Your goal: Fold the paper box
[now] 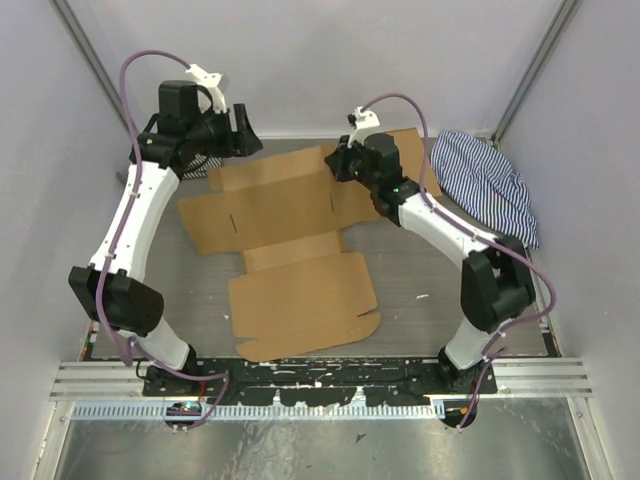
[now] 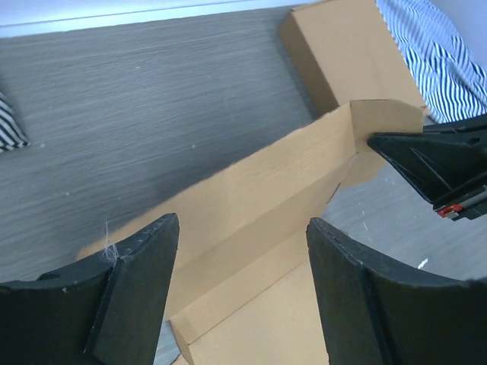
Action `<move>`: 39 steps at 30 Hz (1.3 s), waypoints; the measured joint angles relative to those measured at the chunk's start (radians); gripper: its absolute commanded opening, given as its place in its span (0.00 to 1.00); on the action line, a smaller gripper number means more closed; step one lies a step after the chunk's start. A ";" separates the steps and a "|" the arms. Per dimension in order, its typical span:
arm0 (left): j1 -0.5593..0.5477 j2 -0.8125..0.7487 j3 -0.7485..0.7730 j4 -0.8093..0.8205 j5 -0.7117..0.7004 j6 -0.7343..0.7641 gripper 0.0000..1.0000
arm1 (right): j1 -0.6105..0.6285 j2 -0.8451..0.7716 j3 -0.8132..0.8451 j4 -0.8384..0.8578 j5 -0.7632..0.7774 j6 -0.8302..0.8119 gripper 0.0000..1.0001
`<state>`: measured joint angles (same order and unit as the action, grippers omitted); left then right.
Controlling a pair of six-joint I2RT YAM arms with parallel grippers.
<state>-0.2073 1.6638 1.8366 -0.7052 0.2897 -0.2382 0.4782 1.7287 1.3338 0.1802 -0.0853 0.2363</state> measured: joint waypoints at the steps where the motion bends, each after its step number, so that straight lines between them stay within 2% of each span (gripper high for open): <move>1: -0.014 -0.012 -0.008 0.006 0.006 0.019 0.76 | 0.010 -0.027 -0.014 -0.003 -0.002 -0.005 0.06; 6: -0.066 -0.034 -0.046 0.034 0.033 0.111 0.76 | 0.089 -0.182 -0.103 -0.028 0.006 -0.038 0.07; 12: -0.061 -0.021 -0.111 0.053 0.104 0.207 0.75 | 0.150 -0.305 -0.217 -0.063 0.011 -0.047 0.07; 16: -0.045 -0.027 -0.185 0.116 0.239 0.217 0.75 | 0.153 -0.342 -0.274 -0.098 0.022 -0.047 0.07; 20: -0.016 -0.052 -0.300 0.204 0.419 0.164 0.73 | 0.153 -0.362 -0.291 -0.128 0.038 -0.050 0.07; 24: -0.010 -0.059 -0.352 0.238 0.532 0.128 0.72 | 0.153 -0.372 -0.291 -0.136 0.048 -0.051 0.07; 31: -0.015 -0.059 -0.407 0.241 0.623 0.104 0.72 | 0.153 -0.377 -0.291 -0.155 0.059 -0.051 0.08; 39: -0.071 -0.054 -0.407 0.172 0.612 0.150 0.65 | 0.153 -0.377 -0.291 -0.160 0.065 -0.051 0.11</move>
<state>-0.2787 1.6096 1.4292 -0.5335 0.9016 -0.0879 0.6315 1.3518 1.0431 0.0200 -0.0200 0.1848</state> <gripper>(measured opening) 0.686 0.105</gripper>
